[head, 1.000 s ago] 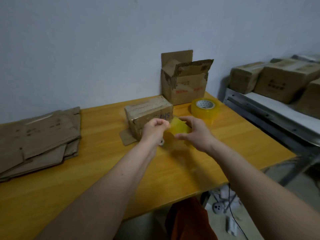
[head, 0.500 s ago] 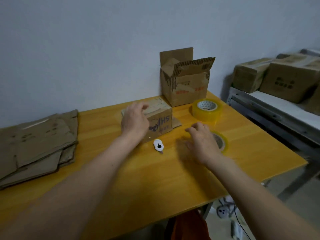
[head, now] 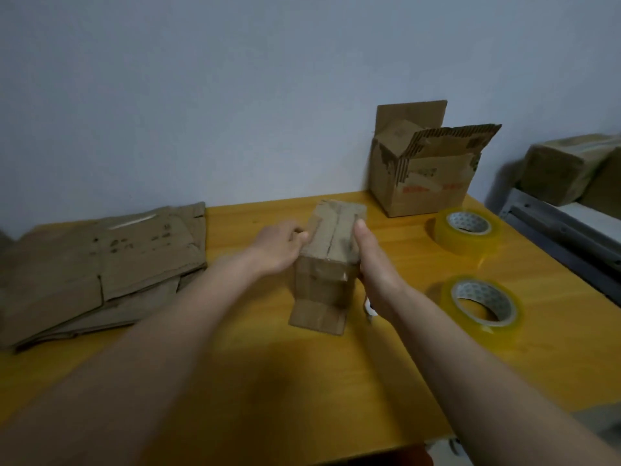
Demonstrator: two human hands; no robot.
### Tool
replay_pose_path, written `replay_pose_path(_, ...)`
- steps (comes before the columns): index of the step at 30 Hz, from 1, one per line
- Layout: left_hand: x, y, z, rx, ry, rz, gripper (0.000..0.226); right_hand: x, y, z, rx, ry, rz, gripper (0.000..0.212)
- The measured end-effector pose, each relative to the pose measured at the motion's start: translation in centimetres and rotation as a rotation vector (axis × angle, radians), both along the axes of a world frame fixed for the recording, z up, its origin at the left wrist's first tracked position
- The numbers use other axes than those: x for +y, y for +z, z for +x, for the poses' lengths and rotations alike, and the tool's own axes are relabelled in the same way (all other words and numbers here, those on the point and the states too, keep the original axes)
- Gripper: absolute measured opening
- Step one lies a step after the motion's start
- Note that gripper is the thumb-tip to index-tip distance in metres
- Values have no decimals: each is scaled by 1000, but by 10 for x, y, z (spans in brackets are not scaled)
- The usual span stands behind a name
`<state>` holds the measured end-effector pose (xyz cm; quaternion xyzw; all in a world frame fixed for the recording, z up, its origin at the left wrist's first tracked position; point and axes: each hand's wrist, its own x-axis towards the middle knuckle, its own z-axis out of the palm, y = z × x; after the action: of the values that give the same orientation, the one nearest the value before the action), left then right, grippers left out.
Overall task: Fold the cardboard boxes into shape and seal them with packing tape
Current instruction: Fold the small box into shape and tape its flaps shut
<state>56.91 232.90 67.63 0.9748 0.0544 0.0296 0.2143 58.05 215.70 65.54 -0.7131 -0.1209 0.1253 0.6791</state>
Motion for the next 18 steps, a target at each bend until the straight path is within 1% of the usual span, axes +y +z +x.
replay_pose_path(2,8,-5,-27,-90,1,1,46,9,-2,-5,79,66,64,44)
replay_pose_path(4,16,-9,-52,-155,-27,-31,45,17,-7,-10,106,121,76,41)
replay_pose_path(5,19,-12,-63,-151,-34,-49,46,21,-10,-14,91,144,55,40)
replay_pose_path(7,25,-21,-79,-119,-22,-72,49,27,-15,-24,1,177,-24,38)
replay_pose_path(9,28,-30,-92,-121,-4,-117,51,30,-23,-32,-187,187,-127,42)
replay_pose_path(10,29,-33,-96,-127,-2,-154,57,30,-27,-33,-271,201,-177,43)
replay_pose_path(11,30,-35,-100,-126,4,-187,67,30,-30,-34,-333,220,-219,44)
replay_pose_path(13,31,-34,-103,-108,32,-216,88,24,-32,-31,-398,269,-304,49)
replay_pose_path(14,31,-34,-102,-103,44,-211,91,21,-32,-28,-413,289,-350,51)
replay_pose_path(18,29,-37,-96,-134,40,-166,80,13,-30,-17,-471,324,-460,57)
